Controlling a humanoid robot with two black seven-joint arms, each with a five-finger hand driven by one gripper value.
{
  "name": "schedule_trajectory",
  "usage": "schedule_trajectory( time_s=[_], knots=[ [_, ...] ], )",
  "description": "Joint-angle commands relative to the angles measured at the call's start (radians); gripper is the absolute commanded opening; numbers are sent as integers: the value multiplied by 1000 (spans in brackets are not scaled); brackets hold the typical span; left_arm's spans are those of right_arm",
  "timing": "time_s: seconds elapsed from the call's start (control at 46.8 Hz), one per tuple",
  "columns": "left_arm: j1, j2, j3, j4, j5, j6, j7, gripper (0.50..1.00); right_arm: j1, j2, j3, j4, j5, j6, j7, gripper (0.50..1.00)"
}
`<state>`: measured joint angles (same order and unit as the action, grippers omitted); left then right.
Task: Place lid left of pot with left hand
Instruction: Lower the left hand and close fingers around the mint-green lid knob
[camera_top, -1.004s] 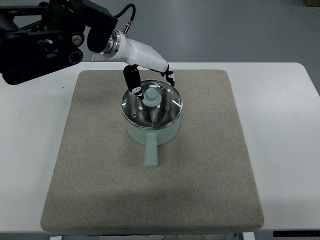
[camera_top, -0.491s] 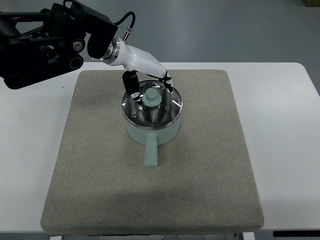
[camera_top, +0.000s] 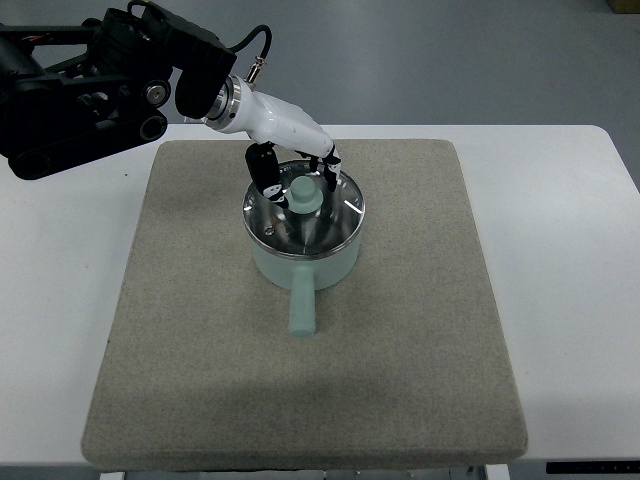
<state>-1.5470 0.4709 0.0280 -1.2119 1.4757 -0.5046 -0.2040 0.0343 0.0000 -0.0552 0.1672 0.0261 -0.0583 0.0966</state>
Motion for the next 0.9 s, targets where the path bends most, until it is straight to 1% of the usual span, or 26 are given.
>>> schedule_trajectory(
  time_s=[0.0, 0.064, 0.128, 0.171, 0.32, 0.491, 0.875],
  knots=[
    [-1, 0, 0, -2, 1, 0, 0, 696, 0, 0, 0, 0, 0, 0, 0, 924],
    [-1, 0, 0, -2, 9, 0, 0, 666, -1, 0, 0, 0, 0, 0, 0, 924],
    [-1, 0, 0, -2, 15, 0, 0, 658, -1, 0, 0, 0, 0, 0, 0, 924],
    [-1, 0, 0, -3, 21, 0, 0, 628, -1, 0, 0, 0, 0, 0, 0, 924],
    [-2, 0, 0, -3, 23, 1, 0, 617, -1, 0, 0, 0, 0, 0, 0, 924],
    [-5, 0, -2, -5, 23, 1, 0, 500, -1, 0, 0, 0, 0, 0, 0, 924],
    [-18, -2, -11, -8, 41, 1, 0, 500, -1, 0, 0, 0, 0, 0, 0, 924]
  ],
)
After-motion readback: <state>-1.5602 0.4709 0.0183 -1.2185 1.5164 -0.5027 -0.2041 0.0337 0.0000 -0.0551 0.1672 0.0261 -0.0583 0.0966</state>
